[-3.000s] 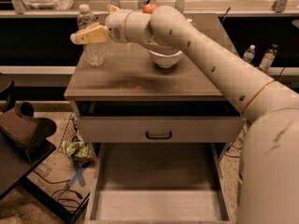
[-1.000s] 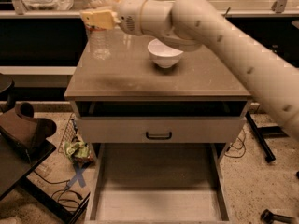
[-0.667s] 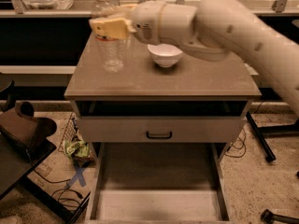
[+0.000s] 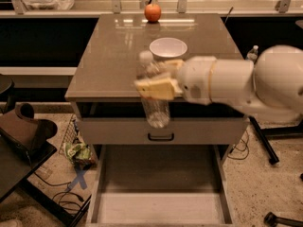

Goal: Place water bottle into middle drawer

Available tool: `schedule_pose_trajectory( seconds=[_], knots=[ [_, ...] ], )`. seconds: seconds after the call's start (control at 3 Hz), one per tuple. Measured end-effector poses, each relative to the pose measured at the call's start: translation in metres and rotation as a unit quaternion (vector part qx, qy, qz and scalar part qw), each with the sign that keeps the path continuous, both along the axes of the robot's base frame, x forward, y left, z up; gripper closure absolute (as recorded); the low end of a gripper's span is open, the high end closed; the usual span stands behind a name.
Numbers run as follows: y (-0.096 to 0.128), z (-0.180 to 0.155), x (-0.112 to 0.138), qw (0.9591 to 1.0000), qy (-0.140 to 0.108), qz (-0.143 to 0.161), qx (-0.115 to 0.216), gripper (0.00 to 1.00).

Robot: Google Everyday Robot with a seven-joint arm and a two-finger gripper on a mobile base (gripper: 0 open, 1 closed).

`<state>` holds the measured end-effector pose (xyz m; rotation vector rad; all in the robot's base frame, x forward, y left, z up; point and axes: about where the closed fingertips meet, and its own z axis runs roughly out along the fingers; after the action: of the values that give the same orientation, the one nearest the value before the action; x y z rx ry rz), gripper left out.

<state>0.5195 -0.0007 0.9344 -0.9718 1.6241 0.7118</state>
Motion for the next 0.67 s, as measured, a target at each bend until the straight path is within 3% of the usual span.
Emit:
schedule_pose_trajectory(
  seconds=[0.33, 0.67],
  knots=[
    [-0.035, -0.08, -0.018, 0.9992, 0.014, -0.031, -0.02, 1.0],
    [-0.052, -0.139, -0.028, 0.999, 0.016, -0.037, -0.018, 1.0]
  ],
)
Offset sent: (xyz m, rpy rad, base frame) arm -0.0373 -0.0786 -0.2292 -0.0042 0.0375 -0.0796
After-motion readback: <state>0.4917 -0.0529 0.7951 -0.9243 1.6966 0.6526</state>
